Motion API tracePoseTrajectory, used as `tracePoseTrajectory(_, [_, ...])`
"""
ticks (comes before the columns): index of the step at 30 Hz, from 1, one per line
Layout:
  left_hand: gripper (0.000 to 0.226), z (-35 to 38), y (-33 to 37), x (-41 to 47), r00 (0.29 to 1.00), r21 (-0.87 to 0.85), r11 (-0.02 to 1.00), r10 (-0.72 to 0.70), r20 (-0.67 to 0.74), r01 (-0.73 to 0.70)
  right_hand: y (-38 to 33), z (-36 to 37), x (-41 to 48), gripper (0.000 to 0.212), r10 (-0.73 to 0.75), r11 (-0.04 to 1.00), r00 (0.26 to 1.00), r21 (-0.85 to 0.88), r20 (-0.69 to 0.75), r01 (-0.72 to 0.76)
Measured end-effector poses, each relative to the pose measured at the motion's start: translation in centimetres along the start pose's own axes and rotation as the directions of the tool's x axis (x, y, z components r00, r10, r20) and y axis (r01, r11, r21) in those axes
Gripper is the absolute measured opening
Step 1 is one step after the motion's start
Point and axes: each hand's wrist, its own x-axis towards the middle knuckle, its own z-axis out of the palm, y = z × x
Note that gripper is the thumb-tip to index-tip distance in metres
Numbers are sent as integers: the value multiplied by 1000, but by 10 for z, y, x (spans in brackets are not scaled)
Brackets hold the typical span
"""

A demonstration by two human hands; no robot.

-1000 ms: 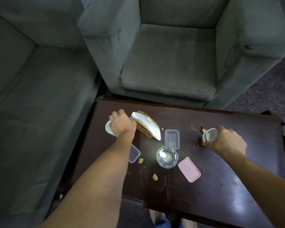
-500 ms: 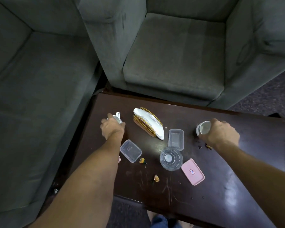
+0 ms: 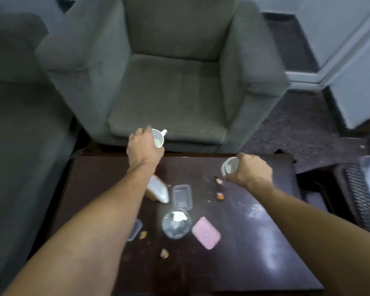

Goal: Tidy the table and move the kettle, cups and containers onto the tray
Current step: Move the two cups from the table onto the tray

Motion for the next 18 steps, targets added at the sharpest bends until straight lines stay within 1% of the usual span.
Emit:
tracePoseTrajectory(2, [48, -7, 48, 3, 990, -27, 990, 137, -25, -137, 20, -25, 0, 56, 7, 1000, 998, 19, -66, -5])
tracePoseTrajectory(4, [53, -11, 96, 1, 965, -59, 963, 260, -40, -262, 45, -49, -1, 54, 22, 1000, 992, 16, -127, -20])
tracePoseTrajectory(6, [54, -12, 143, -8, 938, -69, 935, 345, -40, -347, 74, -73, 0, 53, 44, 999, 986, 6, -160, -44])
tracePoseTrajectory(9, [58, -6, 207, -36, 893, -95, 889, 450, 5, -447, 128, -109, 3, 51, 77, 996, 984, -19, -163, -81])
tracePoseTrajectory(11, [62, 2, 246, -63, 849, -126, 846, 526, 44, -518, 172, -133, 6, 50, 105, 993, 980, -34, -166, -112])
tracePoseTrajectory(15, [62, 28, 323, -117, 747, -210, 749, 656, 104, -629, 264, -177, 17, 49, 162, 980, 971, -86, -174, -178])
tracePoseTrajectory(18, [66, 46, 381, -157, 668, -264, 677, 731, 137, -687, 332, -207, 24, 59, 221, 961, 967, -138, -128, -238])
